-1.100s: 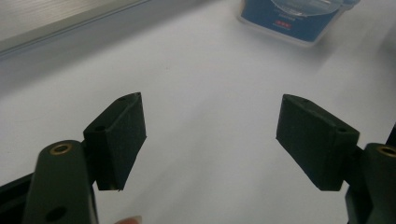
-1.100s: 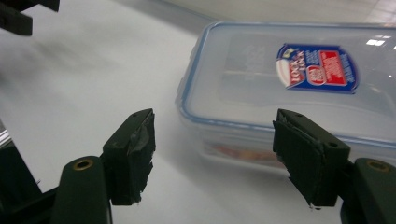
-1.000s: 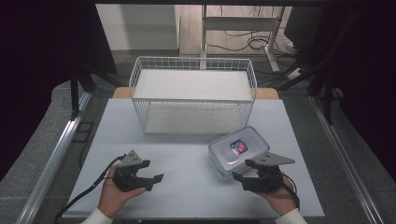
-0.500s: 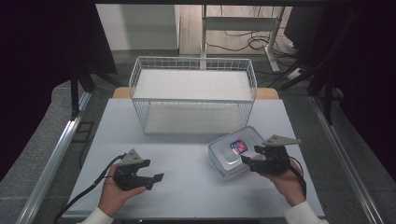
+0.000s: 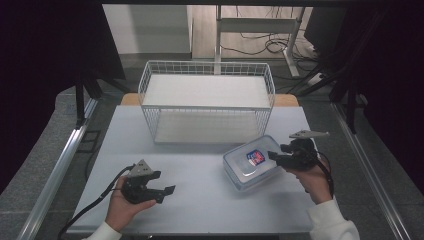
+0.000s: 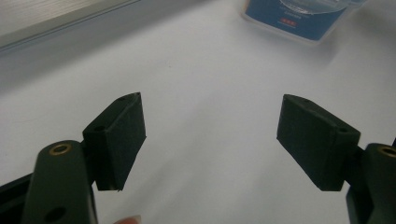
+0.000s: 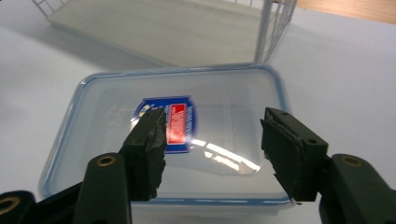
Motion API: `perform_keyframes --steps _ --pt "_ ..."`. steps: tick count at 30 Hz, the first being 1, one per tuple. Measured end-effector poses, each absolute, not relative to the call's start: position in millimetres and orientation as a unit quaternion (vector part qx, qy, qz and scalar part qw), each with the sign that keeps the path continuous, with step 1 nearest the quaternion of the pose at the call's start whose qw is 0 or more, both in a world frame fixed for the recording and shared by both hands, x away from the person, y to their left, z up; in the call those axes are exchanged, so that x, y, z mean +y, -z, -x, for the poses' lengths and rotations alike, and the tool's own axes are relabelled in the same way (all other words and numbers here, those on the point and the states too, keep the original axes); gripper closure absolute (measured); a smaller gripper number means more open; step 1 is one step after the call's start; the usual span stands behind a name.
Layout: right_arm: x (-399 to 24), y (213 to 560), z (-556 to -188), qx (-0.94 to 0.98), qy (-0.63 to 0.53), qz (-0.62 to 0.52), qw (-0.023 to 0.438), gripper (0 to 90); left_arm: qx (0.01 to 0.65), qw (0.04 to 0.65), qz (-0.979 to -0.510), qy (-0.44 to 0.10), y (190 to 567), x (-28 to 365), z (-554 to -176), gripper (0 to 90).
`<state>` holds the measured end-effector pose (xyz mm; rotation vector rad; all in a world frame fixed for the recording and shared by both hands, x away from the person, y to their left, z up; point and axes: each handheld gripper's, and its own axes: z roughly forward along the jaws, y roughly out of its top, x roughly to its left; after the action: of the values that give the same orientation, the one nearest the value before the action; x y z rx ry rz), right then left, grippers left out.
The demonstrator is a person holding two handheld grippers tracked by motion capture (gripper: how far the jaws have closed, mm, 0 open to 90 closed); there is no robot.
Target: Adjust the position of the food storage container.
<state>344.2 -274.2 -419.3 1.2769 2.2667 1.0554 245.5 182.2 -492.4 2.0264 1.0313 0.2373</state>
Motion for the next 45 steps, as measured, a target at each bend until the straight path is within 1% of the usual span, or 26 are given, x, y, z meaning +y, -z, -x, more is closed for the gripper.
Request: perform_keyframes --steps 2,3,5,7,8,13,15,17,18,19,21,26,33,39,45 --pt "-276 419 -346 0.795 -0.370 -0.451 0.168 42.0 0.411 0.414 -0.807 -0.094 493 182 -246 23.3" --pt "-280 417 -351 0.792 -0.367 -0.456 0.173 44.6 0.410 0.415 -0.807 -0.094 493 182 -246 23.3" --pt "-282 416 -354 0.790 -0.367 -0.459 0.176 46.0 0.410 0.415 -0.807 -0.093 492 182 -246 23.3" --pt "-289 414 -363 0.784 -0.359 -0.473 0.182 51.2 0.406 0.415 -0.808 -0.094 492 183 -246 23.2" --pt "-289 414 -363 0.784 -0.359 -0.473 0.182 51.2 0.406 0.415 -0.808 -0.094 492 183 -246 23.2" --pt "-302 418 -379 0.779 -0.344 -0.489 0.188 64.9 0.409 0.421 -0.804 -0.092 491 184 -246 23.2" --pt "-306 421 -386 0.783 -0.335 -0.490 0.187 71.3 0.408 0.420 -0.805 -0.093 491 184 -246 23.3" --pt "-309 426 -394 0.793 -0.318 -0.486 0.186 81.4 0.409 0.421 -0.804 -0.093 491 184 -246 23.3" --pt "-309 426 -394 0.793 -0.318 -0.486 0.186 81.4 0.409 0.422 -0.804 -0.093 491 184 -246 23.3" --pt "-310 430 -399 0.799 -0.308 -0.484 0.180 86.4 0.410 0.422 -0.804 -0.093 491 184 -246 23.2" --pt "-309 436 -405 0.809 -0.296 -0.474 0.180 88.2 0.409 0.420 -0.804 -0.094 491 184 -246 23.2" --pt "-305 447 -413 0.822 -0.270 -0.469 0.177 88.4 0.407 0.414 -0.809 -0.094 493 183 -247 23.2" --pt "-299 462 -419 0.842 -0.240 -0.457 0.158 88.7 0.404 0.410 -0.812 -0.098 493 183 -245 23.1" --pt "-299 461 -417 0.845 -0.235 -0.455 0.155 88.8 0.405 0.412 -0.811 -0.097 493 183 -246 23.1" --pt "-293 461 -408 0.855 -0.238 -0.441 0.136 88.8 0.408 0.413 -0.808 -0.101 491 185 -248 23.1"
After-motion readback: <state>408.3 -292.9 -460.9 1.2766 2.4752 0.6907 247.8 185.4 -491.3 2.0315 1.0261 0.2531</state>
